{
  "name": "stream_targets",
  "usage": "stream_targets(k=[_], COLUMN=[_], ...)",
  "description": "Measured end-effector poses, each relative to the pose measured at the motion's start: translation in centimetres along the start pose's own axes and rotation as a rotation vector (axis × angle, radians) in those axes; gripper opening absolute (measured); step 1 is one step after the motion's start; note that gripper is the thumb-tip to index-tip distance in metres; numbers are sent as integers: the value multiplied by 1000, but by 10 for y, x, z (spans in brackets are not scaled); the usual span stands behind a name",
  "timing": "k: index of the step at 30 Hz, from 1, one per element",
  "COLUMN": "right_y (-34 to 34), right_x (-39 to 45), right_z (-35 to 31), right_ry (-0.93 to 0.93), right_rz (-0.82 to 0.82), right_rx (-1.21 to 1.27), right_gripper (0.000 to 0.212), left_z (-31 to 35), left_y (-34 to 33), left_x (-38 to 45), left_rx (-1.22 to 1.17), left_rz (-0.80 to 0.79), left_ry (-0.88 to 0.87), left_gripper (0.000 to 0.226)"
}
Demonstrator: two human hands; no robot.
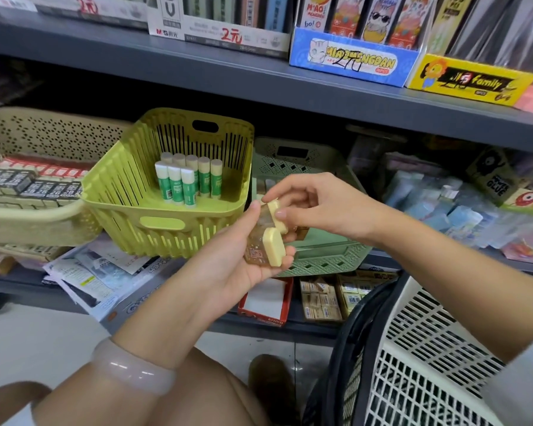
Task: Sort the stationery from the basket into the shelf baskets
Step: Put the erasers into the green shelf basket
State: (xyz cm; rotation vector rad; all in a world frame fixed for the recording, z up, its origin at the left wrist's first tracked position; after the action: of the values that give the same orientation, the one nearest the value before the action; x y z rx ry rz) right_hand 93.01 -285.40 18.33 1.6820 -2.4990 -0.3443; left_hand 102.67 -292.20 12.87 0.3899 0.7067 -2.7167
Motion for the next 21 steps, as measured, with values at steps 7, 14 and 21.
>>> stream_targets(k=[7, 14, 21], right_y=[6, 12, 43], right_x=[-2, -2, 16], right_z=[0, 10, 14], right_ry=[58, -140, -129], right_rz=[-55, -47, 230], right_rx=[-76, 110, 159], right_gripper=[32, 39, 19], left_z=[1, 3, 3], left_y=[3, 1, 2], left_x=[-1, -3, -3], left_rx=[-4, 75, 5], left_rz=[-31, -30, -7], left_ry=[8, -9, 0], left_gripper=[37, 29, 36])
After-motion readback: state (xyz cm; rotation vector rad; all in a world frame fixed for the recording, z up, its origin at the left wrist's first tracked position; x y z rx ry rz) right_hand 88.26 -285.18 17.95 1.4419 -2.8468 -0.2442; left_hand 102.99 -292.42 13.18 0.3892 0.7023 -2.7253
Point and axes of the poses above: each hand's wrist, its own x-axis towards the middle knuckle, its own y-axis out of the back of the hand, z = x × y, the point moved 5 cm from there along x, towards the middle knuckle, and after that the axes turned 15 degrees about x, right-handed, at the moved point
